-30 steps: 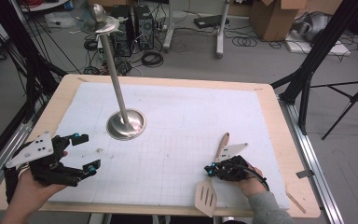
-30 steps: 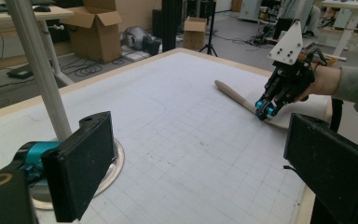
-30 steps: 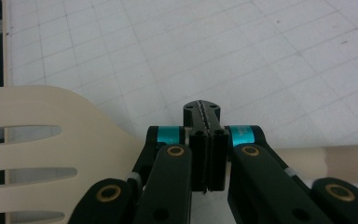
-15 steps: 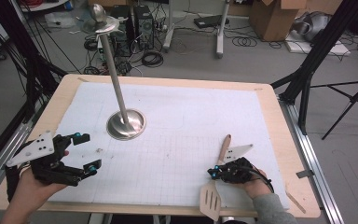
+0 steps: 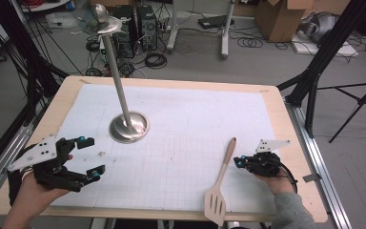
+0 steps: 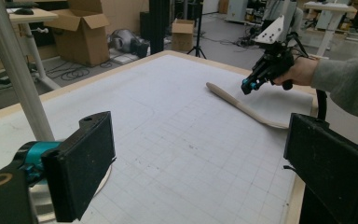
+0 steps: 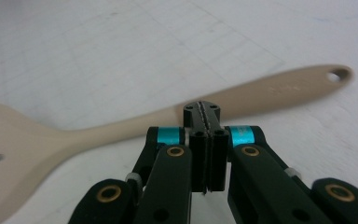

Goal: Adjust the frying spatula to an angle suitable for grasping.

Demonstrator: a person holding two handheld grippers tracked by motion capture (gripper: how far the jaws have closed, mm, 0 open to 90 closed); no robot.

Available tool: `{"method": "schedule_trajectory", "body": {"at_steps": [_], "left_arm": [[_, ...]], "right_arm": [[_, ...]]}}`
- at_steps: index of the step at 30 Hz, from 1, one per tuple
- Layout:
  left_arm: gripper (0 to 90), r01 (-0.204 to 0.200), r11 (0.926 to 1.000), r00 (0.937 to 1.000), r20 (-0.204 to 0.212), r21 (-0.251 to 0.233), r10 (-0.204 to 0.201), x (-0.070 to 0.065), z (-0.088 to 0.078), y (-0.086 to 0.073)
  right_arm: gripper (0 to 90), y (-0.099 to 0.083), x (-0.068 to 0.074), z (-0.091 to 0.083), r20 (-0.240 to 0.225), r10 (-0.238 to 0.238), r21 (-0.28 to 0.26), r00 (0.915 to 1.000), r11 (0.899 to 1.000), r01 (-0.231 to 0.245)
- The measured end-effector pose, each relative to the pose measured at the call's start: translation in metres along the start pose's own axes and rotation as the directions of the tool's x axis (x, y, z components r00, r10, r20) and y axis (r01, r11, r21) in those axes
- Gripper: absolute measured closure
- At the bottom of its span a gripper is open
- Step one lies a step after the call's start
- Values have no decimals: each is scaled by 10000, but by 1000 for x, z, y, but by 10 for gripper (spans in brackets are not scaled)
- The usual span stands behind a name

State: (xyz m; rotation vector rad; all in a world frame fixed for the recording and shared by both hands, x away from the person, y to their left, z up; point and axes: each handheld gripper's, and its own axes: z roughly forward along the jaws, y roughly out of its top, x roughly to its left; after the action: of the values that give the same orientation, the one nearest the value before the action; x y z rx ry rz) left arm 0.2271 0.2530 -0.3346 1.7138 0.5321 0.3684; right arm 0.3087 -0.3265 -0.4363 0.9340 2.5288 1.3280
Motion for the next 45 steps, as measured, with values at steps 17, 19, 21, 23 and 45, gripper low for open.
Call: {"method": "schedule_trajectory", "body": {"at_steps": [17,19,21,23,45], "left_arm": [[91,98,9999,9995,-308,93,-95,-2,-9,-5],[91,101,9999,9993,-348,98,-97,-3,-11,-5],[91,115,9999,9991,-405,115,-110,-3,-12,-6],[91,143,9998,9987,-485,130,-137,-4,-15,-7],[91,143,9999,9990,-419,33,-141,-7,-27,-12]], "right_arm": [[900,5,-8,26,435,-131,622,9990,9980,104],[900,9,-7,29,431,-183,490,9989,9987,162],[900,14,-5,33,381,-194,270,9991,9995,184],[900,19,-2,38,505,-461,416,9977,9982,440],[900,48,8,61,-201,-690,-171,9974,9975,686]]}}
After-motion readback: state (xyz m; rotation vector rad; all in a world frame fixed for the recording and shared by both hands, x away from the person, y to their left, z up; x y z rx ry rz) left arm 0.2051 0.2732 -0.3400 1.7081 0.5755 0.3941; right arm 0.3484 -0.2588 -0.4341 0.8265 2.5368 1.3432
